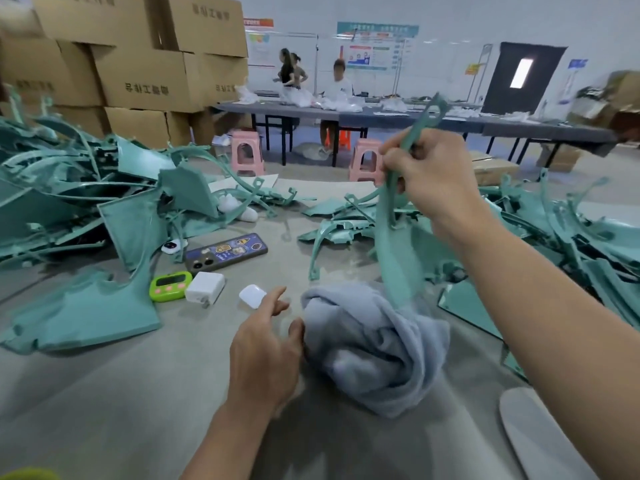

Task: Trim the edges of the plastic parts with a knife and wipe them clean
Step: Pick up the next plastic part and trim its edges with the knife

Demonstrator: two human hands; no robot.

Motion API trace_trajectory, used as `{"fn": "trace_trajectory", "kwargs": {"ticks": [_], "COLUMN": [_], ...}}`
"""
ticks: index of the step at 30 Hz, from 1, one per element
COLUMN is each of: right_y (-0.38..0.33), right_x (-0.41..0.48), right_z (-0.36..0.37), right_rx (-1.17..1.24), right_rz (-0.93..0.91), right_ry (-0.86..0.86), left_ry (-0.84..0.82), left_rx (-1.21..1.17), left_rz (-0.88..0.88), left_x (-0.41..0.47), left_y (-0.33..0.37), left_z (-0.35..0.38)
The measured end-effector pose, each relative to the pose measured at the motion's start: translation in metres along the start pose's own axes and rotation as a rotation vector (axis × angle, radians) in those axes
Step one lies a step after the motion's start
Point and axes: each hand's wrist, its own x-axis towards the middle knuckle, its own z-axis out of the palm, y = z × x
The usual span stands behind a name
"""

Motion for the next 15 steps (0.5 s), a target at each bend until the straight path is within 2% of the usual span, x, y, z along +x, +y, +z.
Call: {"fn": "trace_trajectory", "kwargs": {"ticks": [4,7,10,12,14,15], "right_y": [-0.001,-0.001,-0.013,-0.023,-0.03,-0.032], "right_x": [-0.015,-0.02,-0.025,-0.03,-0.038,-0.045], "right_z": [0.002,0.003,0.012,0.022,0.036,0.044], "right_rx": [0.31,0.358,0.228,0.023,-0.181,-0.26], "right_rz": [0.072,0.064,-0.061,-0.128,-0.168,-0.201], "right_ry": [0.1,0.021,-0.147,-0.284,-0.434,-0.508], "left_ry": [-0.043,-0.127,-0.367,-0.472,-0.523,-0.497], "left_rx": [-0.142,-0.193,-0.198,-0.148,-0.129,-0.145], "left_rz": [-0.049,0.048,0.238,0.376,0.488,0.509], "left_x": [-0.004,-0.011,-0.021,-0.027,-0.033,-0.035], "left_y": [0.007,0.015,0.029,0.037,0.045,0.046], "left_z": [-0.01,-0.016,-0.016,-0.009,-0.002,0.002]}}
